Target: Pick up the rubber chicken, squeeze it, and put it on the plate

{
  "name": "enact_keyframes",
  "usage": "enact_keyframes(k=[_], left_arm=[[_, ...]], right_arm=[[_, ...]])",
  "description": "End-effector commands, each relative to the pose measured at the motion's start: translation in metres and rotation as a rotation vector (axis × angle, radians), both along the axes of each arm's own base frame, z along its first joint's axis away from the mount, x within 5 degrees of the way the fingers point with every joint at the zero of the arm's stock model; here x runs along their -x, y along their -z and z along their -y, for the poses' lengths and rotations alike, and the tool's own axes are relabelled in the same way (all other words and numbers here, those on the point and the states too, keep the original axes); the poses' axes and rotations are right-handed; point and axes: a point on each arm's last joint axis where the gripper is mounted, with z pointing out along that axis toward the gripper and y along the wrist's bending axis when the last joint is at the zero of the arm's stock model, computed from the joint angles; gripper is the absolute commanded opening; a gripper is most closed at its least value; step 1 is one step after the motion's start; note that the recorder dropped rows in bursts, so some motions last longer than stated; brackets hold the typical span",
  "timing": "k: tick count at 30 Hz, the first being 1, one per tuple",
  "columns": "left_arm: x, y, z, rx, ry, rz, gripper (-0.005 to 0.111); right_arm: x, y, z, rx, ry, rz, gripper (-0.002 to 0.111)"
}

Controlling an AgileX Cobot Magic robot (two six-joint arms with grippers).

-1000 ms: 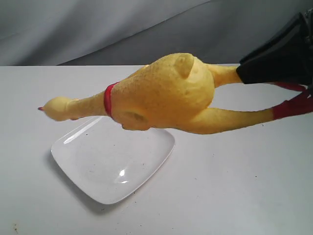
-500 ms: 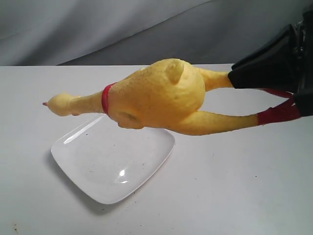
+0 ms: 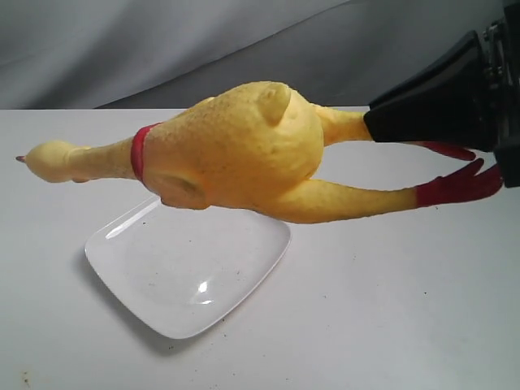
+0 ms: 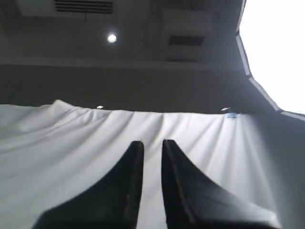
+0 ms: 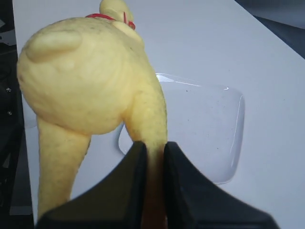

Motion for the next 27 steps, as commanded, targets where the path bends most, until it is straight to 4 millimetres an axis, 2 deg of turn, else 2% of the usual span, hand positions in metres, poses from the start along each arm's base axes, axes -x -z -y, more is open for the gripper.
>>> enact_keyframes(k=[1, 3, 6, 10, 13, 15, 19, 24, 27], left_arm=[[-0.007, 0.013, 0.022, -0.246, 0.103, -0.127, 0.014], [-0.008, 0.006, 0.032, -0.345, 0.165, -0.190, 0.011], [-0.013, -0.015, 0.042, -0.496, 0.212, -0.233, 0.000], [-0.032, -0.036, 0.048, -0.641, 0.271, -0.390, 0.000], [-0.047, -0.035, 0.050, -0.762, 0.341, -0.586, 0.004], [-0.054, -0.032, 0.051, -0.823, 0.403, -0.687, 0.013], [-0.063, -0.026, 0.056, -0.837, 0.541, -0.732, 0.039], [-0.076, -0.025, 0.057, -0.756, 0.630, -0.754, 0.077], [-0.083, -0.020, 0.061, -0.818, 0.659, -0.741, 0.082]], right_arm=[[0.002, -0.005, -0.002, -0.046, 0.001, 0.013, 0.000], [0.002, -0.005, -0.002, -0.056, 0.007, 0.003, 0.000], [0.001, -0.006, -0.002, -0.077, 0.030, -0.027, 0.000], [-0.007, -0.001, -0.004, -0.112, 0.094, -0.116, 0.000], [-0.018, 0.007, -0.005, -0.123, 0.132, -0.181, 0.000], [-0.026, 0.013, -0.007, -0.130, 0.134, -0.215, 0.000], [-0.037, 0.024, -0.010, -0.136, 0.138, -0.267, 0.000], [-0.042, 0.030, -0.013, -0.143, 0.124, -0.309, 0.000], [-0.040, 0.030, -0.014, -0.157, 0.107, -0.328, 0.000]])
